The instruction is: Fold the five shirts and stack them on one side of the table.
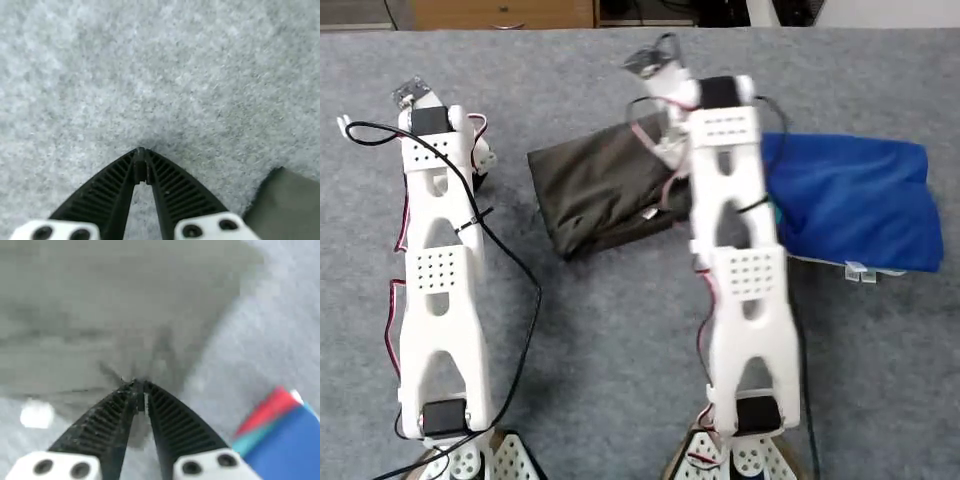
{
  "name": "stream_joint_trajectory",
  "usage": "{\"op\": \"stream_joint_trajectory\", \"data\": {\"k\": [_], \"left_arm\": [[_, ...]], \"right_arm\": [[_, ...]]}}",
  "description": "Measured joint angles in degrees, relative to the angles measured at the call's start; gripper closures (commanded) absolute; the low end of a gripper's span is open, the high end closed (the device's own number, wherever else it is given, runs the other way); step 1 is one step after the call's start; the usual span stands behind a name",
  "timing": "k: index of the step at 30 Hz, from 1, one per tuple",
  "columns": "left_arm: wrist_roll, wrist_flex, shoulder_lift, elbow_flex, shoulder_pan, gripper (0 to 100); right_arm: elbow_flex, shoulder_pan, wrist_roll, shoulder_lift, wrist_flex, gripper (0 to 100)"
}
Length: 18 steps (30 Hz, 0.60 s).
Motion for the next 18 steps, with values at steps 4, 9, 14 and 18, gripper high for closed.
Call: {"op": "stream_joint_trajectory", "data": {"k": [4,9,14,18], "left_arm": [[-0.5,-0.3,0.0,0.0,0.0,98],[-0.5,-0.3,0.0,0.0,0.0,98],[-0.5,-0.3,0.0,0.0,0.0,98],[-0.5,-0.3,0.0,0.0,0.0,98]], "right_arm": [[14.0,4.0,4.1,-9.3,0.1,99.3],[23.0,4.2,5.7,-20.7,0.1,99.1],[23.9,-2.7,5.4,-23.3,-3.7,99.0],[23.9,-9.1,2.6,-20.7,-11.1,99.2]]}}
